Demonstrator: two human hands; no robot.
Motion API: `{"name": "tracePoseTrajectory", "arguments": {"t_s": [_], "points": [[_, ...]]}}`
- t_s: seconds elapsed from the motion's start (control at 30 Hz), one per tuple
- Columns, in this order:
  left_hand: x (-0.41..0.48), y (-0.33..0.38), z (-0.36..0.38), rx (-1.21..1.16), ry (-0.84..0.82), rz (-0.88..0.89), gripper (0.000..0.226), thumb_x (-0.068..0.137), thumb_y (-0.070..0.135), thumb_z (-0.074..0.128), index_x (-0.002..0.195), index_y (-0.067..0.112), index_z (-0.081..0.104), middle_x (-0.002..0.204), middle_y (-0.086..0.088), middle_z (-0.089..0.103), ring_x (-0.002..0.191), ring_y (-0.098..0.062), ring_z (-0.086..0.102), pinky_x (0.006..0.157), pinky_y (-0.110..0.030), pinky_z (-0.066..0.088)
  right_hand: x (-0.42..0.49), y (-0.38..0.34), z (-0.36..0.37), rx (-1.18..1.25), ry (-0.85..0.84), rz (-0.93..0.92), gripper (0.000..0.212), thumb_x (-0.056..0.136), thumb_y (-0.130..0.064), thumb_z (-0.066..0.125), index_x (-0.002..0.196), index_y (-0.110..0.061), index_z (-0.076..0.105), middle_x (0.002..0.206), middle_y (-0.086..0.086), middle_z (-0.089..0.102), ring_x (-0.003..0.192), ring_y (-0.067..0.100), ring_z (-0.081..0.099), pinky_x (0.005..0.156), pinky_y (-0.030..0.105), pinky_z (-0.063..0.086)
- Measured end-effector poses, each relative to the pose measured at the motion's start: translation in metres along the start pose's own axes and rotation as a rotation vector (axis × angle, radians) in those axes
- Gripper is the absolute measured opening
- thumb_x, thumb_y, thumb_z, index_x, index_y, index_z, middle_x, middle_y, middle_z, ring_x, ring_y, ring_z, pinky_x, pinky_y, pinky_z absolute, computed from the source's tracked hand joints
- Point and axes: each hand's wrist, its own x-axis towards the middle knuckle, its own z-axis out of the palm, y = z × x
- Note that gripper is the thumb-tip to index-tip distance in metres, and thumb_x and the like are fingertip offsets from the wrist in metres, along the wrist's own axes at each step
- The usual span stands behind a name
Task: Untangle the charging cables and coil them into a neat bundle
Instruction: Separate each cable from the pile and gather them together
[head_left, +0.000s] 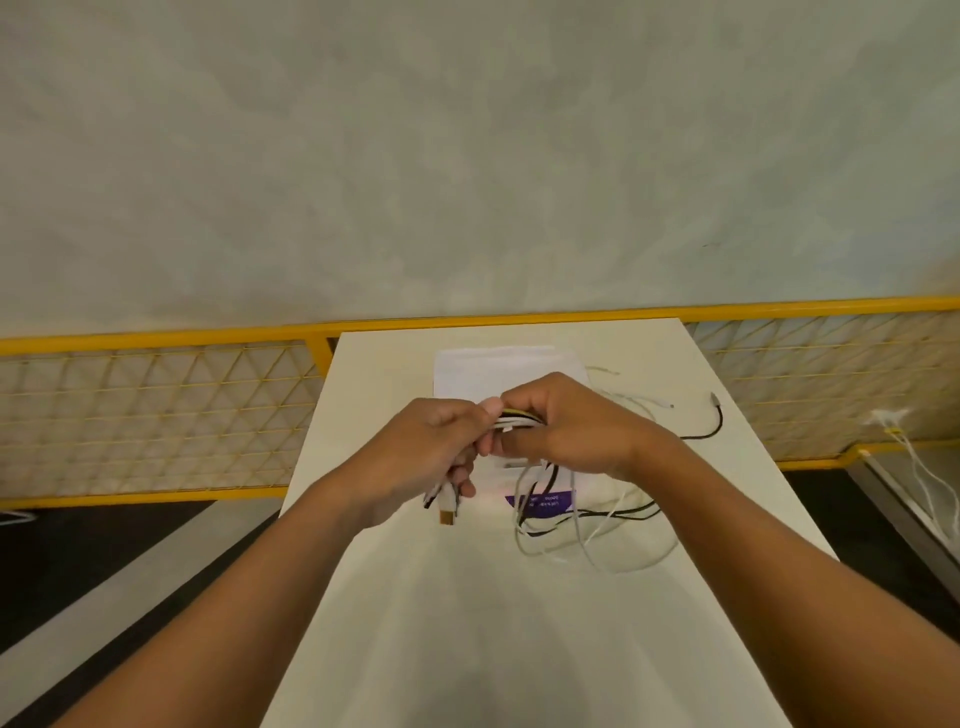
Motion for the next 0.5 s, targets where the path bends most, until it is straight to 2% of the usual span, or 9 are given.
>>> {"name": "tracePoseTrajectory", "arguments": {"t_s": [0.07,0.13,0.23,0.3,0.33,0.43,0.5], "points": [[-0.003,-0.006,0.002,-0.02,-0.024,0.016,0.03,0.095,0.04,0.062,0.078,0.015,0.066,0.063,-0.005,0.06,0.068,-0.026,0.061,0.065,-0.033,0.047,-0.003,0.001,-0.002,0.035,0.027,0.004,0.003,0.087,-0.01,0.073,0.085,-0.012,0.075,0.071,-0.001,0.067,0.065,0.008,0.058,0.064,0.028,0.046],[-0.005,-0.012,0.006,-0.039,-0.002,0.017,0.018,0.09,0.033,0.072,0.087,0.016,0.067,0.073,-0.008,0.069,0.07,-0.024,0.06,0.064,-0.033,0.043,-0.005,0.004,-0.004,0.107,0.055,0.008,0.006,0.083,-0.004,0.073,0.08,-0.009,0.073,0.061,-0.004,0.059,0.056,0.006,0.05,0.056,0.023,0.04],[-0.005,-0.021,0.015,-0.098,0.052,-0.023,0.025,0.084,0.029,0.08,0.099,0.013,0.067,0.088,-0.01,0.071,0.08,-0.027,0.065,0.072,-0.035,0.051,-0.009,0.01,-0.007,0.284,0.105,0.019,0.004,0.071,-0.011,0.069,0.072,-0.012,0.073,0.059,0.001,0.056,0.056,0.013,0.045,0.053,0.025,0.036],[-0.005,-0.026,0.024,-0.232,0.057,-0.049,0.029,0.083,0.022,0.08,0.107,0.01,0.067,0.096,-0.013,0.071,0.098,-0.035,0.069,0.089,-0.045,0.057,-0.012,0.011,-0.006,0.363,0.125,0.011,0.005,0.073,-0.012,0.071,0.073,-0.008,0.072,0.056,-0.002,0.053,0.053,0.012,0.041,0.054,0.027,0.034],[-0.006,-0.027,0.03,-0.319,0.048,-0.053,0.028,0.085,0.016,0.078,0.108,0.007,0.065,0.094,-0.012,0.07,0.101,-0.036,0.069,0.092,-0.048,0.057,-0.014,0.012,-0.006,0.384,0.149,0.006,0.008,0.079,-0.012,0.073,0.073,-0.006,0.071,0.054,-0.005,0.052,0.052,0.011,0.04,0.055,0.029,0.033],[-0.01,-0.029,0.044,-0.56,0.033,-0.065,0.032,0.084,0.011,0.073,0.113,0.002,0.062,0.097,-0.012,0.069,0.094,-0.033,0.07,0.083,-0.043,0.06,-0.017,0.014,-0.005,0.437,0.262,0.017,0.039,0.096,-0.024,0.066,0.057,-0.019,0.061,0.05,-0.009,0.038,0.05,0.014,0.03,0.058,0.036,0.031],[-0.012,-0.03,0.052,-0.717,0.018,-0.08,0.04,0.081,0.015,0.072,0.118,0.004,0.06,0.103,-0.014,0.07,0.088,-0.029,0.069,0.077,-0.037,0.059,-0.021,0.015,-0.007,0.454,0.331,0.026,0.044,0.096,-0.034,0.064,0.055,-0.02,0.058,0.053,-0.006,0.031,0.053,0.017,0.026,0.06,0.039,0.03]]}}
